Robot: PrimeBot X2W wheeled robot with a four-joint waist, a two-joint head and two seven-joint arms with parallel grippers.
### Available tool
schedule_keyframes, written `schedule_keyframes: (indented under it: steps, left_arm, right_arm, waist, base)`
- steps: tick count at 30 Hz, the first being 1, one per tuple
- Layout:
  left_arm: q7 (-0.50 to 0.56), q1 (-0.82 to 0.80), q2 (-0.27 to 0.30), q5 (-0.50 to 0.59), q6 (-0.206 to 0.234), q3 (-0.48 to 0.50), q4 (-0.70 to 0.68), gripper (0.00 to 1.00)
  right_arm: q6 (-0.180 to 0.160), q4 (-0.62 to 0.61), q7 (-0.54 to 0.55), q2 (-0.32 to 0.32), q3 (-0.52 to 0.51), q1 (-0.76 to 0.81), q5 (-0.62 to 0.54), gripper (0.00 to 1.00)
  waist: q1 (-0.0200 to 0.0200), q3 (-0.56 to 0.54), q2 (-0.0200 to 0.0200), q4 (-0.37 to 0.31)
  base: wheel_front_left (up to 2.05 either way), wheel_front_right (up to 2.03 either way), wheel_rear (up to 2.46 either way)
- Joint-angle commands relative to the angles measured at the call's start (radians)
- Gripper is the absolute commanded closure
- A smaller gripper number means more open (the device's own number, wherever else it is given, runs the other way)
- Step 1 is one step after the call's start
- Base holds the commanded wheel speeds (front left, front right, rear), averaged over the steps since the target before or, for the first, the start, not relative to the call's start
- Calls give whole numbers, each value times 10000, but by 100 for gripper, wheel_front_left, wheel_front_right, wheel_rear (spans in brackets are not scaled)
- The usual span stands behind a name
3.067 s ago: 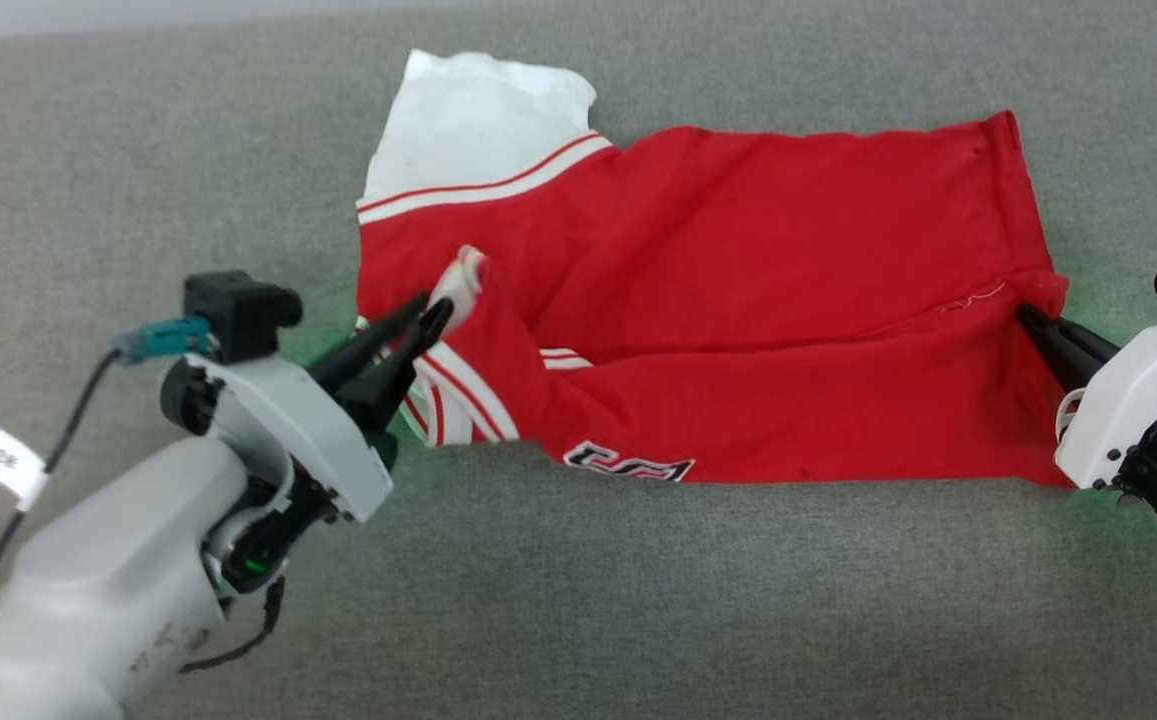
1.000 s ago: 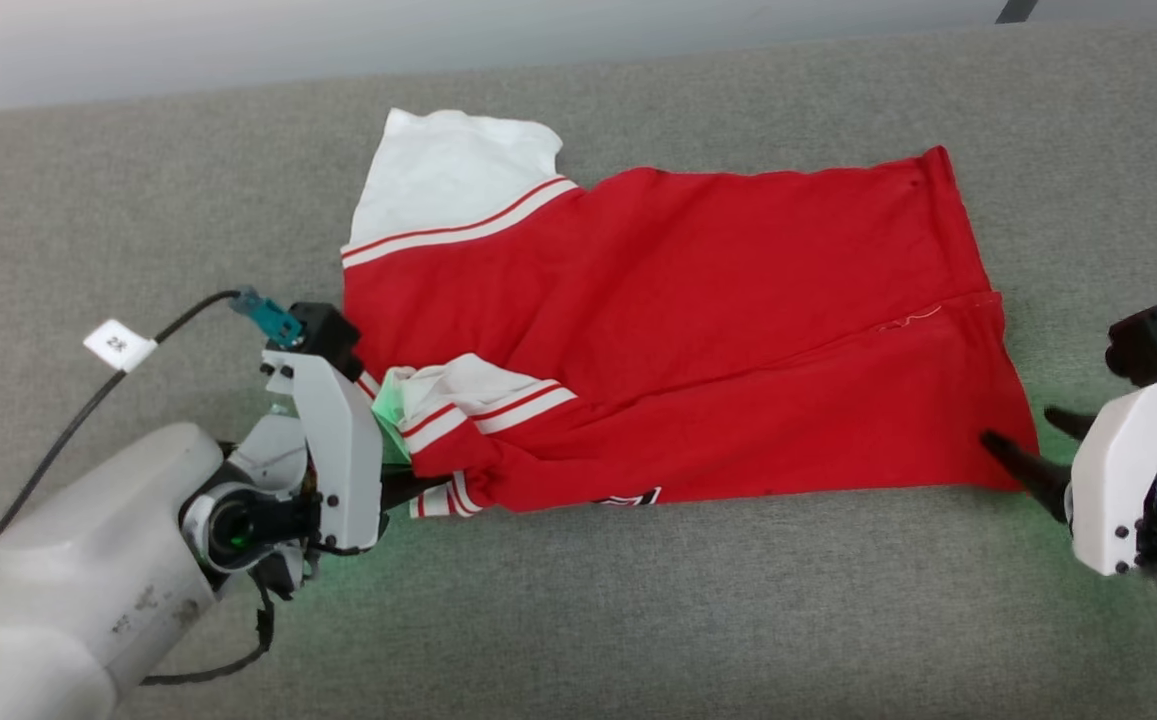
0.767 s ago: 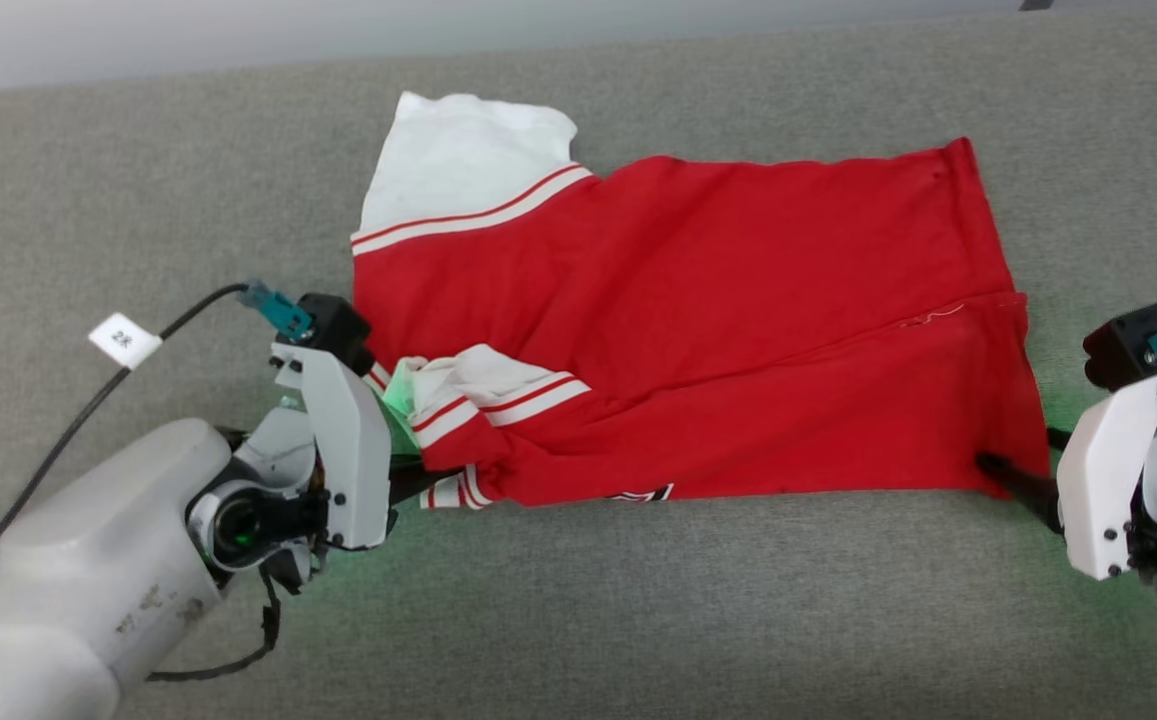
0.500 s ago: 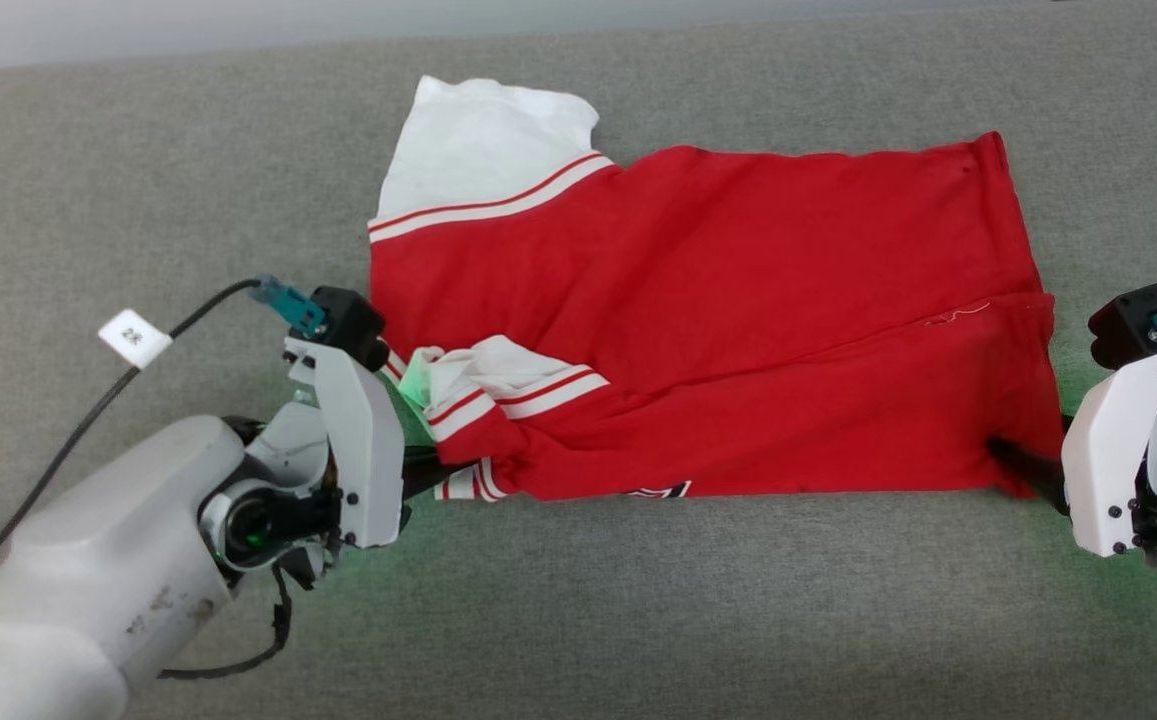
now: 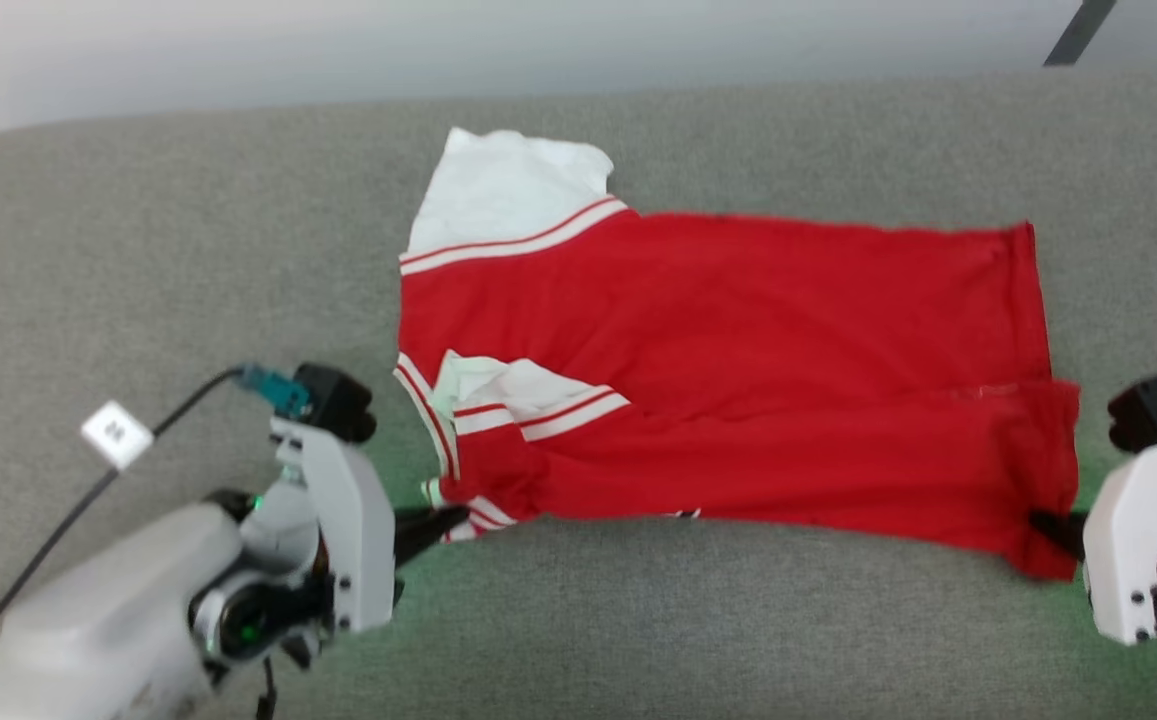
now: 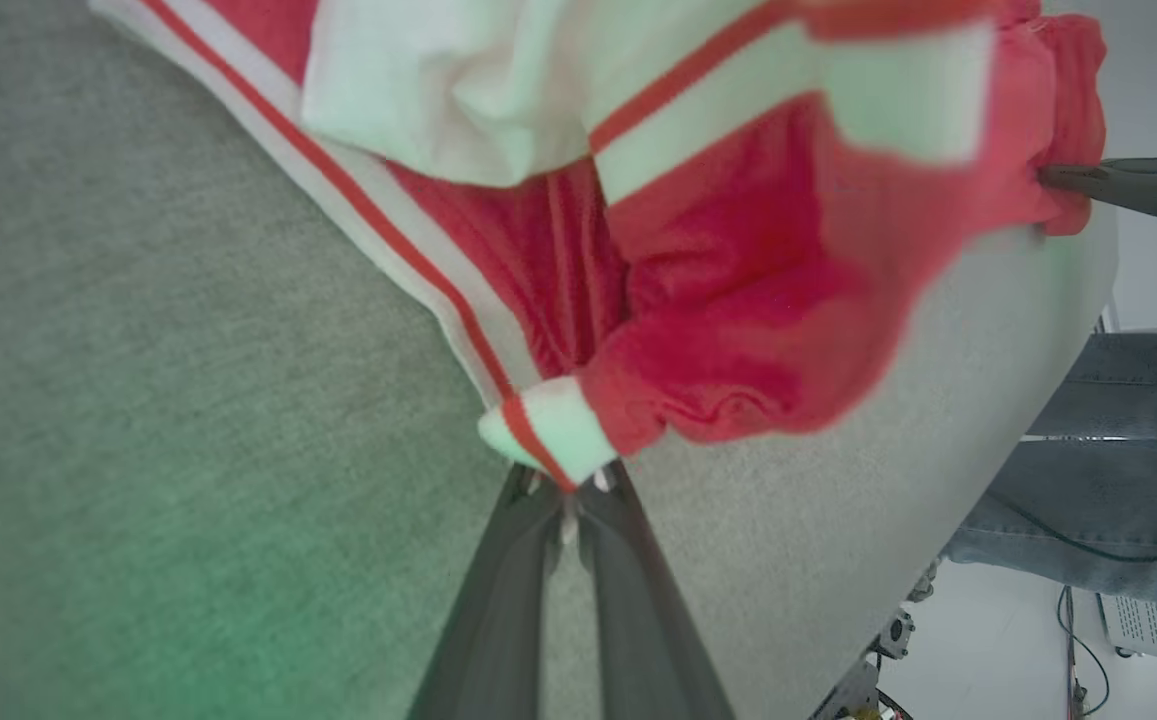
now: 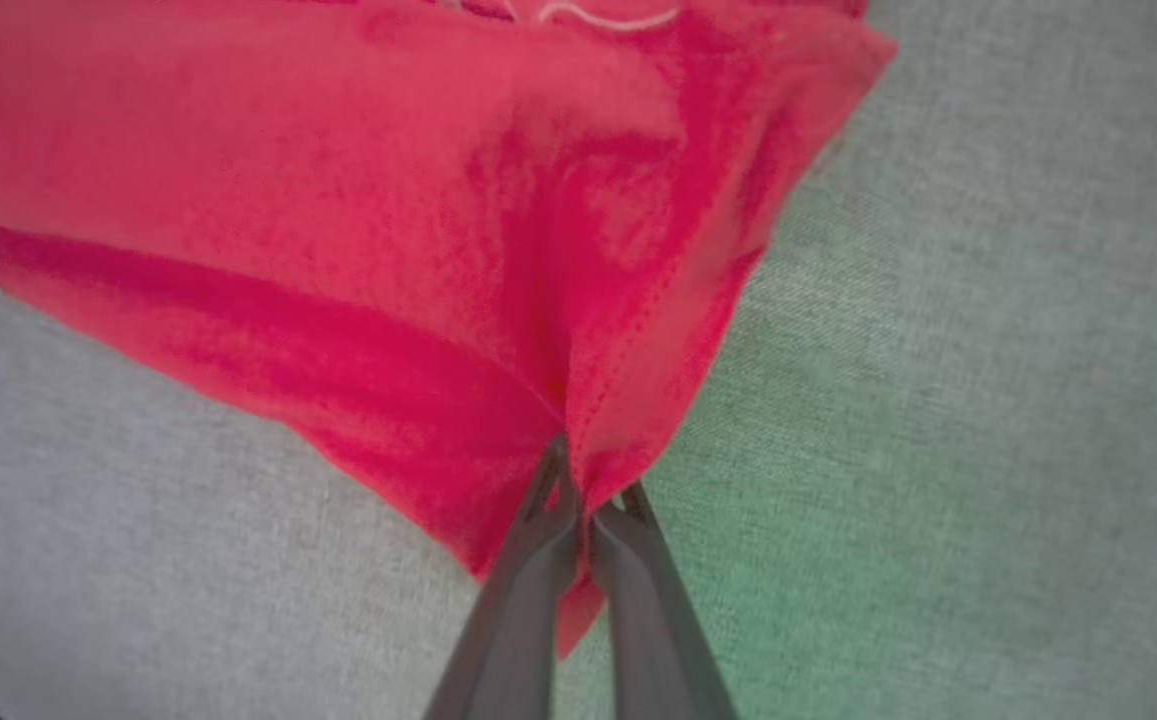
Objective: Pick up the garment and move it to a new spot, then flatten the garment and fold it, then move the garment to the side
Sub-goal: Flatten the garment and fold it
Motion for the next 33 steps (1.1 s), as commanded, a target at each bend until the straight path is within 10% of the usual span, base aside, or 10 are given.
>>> schedule_keyframes:
  steps: [1,20,21,22,23,24,25,33]
  left_arm:
    - [-101,230,126,61,102,-14,-230,100]
    - [-1427,2497,2753,-314,1989,28,-5312,100]
    - [-1524,2489,2755,-250,2051,73,-5347,86]
    - [-1599,2513,2732,-234,2105,86,-5343,61]
    - [-1631,2543,2705,-222,2127,79,-5346,51]
    - [-1691,2538,2691,-154,2126,87,-5364,9]
    - [-1776,2540,2684,-176,2160,137,-5369,0]
    - [-2804,2132,3138,-43,2530,998,-5217,0]
  right_arm:
    - [-10,-89,42,-69,-68,280,18,100]
    - [-10,-2124,686,-860,-1216,2658,370,100]
    - [-10,-2148,585,-848,-1301,2647,275,100]
    - [-10,-2140,520,-797,-1351,2640,182,89]
    - [-10,-2139,424,-716,-1398,2623,149,56]
    - [-10,-2138,297,-629,-1511,2603,97,30]
    - [-10,-2114,186,-548,-1634,2583,46,0]
    - [-10,-2391,-1746,304,-2844,2184,-1065,0]
  waist:
    - [0,-302,-1,74]
    - [0,-559,-1,207]
    - [0,-571,-1,216]
    - [0,-586,-1,222]
    - [0,-618,-1,224]
    - [0,-642,-1,230]
    - [0,-661,-1,226]
    - [0,-712,-1,8]
  base:
    - [0,0,0]
    - [0,0,0]
    - [0,0,0]
    - [0,0,0]
    - [0,0,0]
    - [0,0,0]
    - [0,0,0]
    - [0,0,0]
